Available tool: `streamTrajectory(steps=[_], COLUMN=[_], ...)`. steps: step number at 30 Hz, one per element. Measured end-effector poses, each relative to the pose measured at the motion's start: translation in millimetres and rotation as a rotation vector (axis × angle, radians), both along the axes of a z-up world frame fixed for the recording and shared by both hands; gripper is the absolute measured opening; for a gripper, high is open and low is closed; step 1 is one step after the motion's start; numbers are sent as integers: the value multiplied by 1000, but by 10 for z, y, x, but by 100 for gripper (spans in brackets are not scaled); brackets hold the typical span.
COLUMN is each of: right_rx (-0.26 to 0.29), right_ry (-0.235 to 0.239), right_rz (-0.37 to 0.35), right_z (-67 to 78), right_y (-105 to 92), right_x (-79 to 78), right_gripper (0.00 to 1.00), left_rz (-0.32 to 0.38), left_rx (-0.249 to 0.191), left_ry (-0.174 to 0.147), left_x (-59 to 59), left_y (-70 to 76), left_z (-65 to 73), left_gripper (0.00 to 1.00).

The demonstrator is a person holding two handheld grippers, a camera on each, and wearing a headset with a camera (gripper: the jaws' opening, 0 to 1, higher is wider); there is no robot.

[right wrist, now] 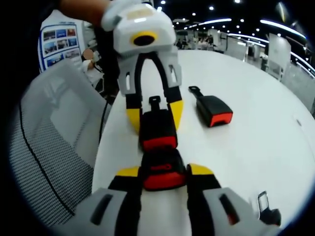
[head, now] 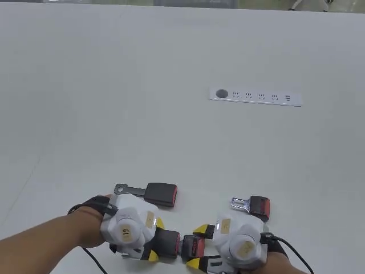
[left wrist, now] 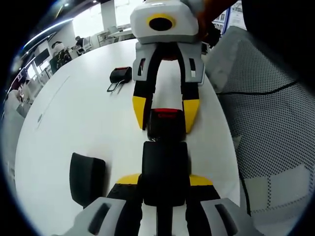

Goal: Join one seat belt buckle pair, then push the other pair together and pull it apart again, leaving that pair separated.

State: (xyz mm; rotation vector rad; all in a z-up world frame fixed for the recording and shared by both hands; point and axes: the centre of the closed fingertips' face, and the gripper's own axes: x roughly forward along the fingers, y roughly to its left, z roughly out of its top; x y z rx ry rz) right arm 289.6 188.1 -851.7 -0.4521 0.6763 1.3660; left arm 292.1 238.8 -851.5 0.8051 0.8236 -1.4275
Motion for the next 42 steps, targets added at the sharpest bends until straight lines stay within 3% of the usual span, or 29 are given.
streamTrajectory(steps=[12,30,35,42], right_rx=[12,21,38,48], right_ry=[-23,-98,-78,-91], right_rz=[0,-3,-32,-26], right_z=[13,32,34,33], right_y=[-26,-35,-37,-32], right_x=[1,-6,6,1], right_gripper=[35,34,34,34], left_rz=[23,74,87,97], left_rx=[-34,-108,-124,-138], left_ry=[6,15,17,21], left_x=[-5,7,11,15], left_y=[3,5,8,10], left_z=[0,0,2,-1], left_gripper=[35,35,35,35])
